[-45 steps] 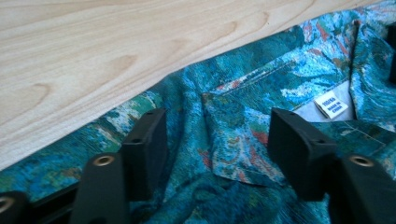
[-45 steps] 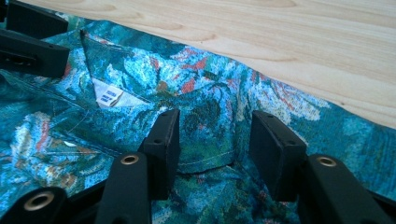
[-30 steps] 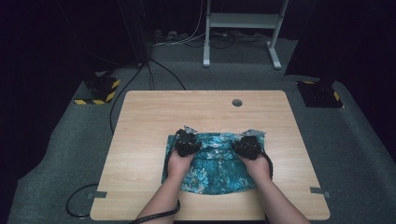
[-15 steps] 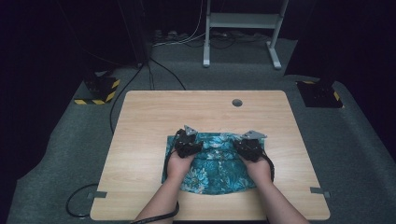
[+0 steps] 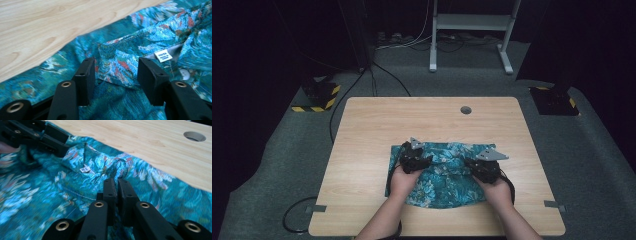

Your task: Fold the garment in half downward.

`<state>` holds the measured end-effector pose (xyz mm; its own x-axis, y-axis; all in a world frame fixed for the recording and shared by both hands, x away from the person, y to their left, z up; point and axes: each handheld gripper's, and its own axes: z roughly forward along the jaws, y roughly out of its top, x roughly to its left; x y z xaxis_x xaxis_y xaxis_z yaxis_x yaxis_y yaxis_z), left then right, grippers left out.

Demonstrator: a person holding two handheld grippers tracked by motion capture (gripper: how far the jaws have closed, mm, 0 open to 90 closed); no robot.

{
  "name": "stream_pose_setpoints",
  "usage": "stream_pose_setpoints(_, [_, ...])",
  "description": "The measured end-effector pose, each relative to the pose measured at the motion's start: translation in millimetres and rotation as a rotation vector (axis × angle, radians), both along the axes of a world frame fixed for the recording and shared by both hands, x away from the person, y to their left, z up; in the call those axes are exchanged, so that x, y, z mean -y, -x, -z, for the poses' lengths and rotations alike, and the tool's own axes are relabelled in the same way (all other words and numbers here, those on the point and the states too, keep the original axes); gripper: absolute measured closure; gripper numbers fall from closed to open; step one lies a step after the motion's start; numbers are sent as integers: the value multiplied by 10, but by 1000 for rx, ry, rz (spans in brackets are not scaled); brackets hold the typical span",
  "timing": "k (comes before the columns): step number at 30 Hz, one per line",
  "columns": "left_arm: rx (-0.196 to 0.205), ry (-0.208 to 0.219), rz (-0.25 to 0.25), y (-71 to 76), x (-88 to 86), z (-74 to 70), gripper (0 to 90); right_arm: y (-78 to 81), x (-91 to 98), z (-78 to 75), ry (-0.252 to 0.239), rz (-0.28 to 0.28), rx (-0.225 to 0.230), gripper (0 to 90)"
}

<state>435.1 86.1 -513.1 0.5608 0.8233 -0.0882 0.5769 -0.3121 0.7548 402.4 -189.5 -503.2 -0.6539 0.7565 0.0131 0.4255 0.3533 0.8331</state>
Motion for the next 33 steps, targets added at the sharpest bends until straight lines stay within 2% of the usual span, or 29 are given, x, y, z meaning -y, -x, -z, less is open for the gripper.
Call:
stream_pose_setpoints(3, [-8, -12, 15, -5, 42, 8, 482, 75, 27, 20, 13, -9, -4, 854])
stream_pose_setpoints(5, [-24, -24, 14, -38, 66, 26, 484, 89, 38, 46, 13, -8, -10, 854])
stream_pose_setpoints(6, [-46, -25, 10, -69, 78, 50, 485, 91, 40, 55, 11, -7, -12, 853])
stream_pose_setpoints(9, [-66, -39, 8, -124, 86, 97, 500, 99, 29, 86, 14, -6, -19, 853])
stream_pose_setpoints(12, [-69, -41, 13, -141, 83, 137, 584, 90, 21, 103, 15, -8, -19, 853])
stream_pose_setpoints(14, [-54, -45, 6, -123, 88, 153, 675, 77, 20, 114, 12, -5, -22, 851])
stream_pose_setpoints(18, [-30, -30, -14, -81, 63, 165, 794, 58, 20, 132, 11, -1, -25, 850])
stream_pose_setpoints(20, [-35, -3, -18, -74, 44, 172, 832, 55, 22, 139, 11, -2, -24, 849])
stream_pose_setpoints(24, [-54, 29, -30, -83, 20, 182, 858, 54, 21, 155, 7, 2, -30, 847])
stream_pose_setpoints(26, [-52, 23, -33, -82, 26, 174, 866, 55, 17, 157, 6, 5, -29, 847])
stream_pose_setpoints(33, [-32, 48, -38, -22, -15, 96, 866, 57, 19, 117, 2, 5, -22, 846])
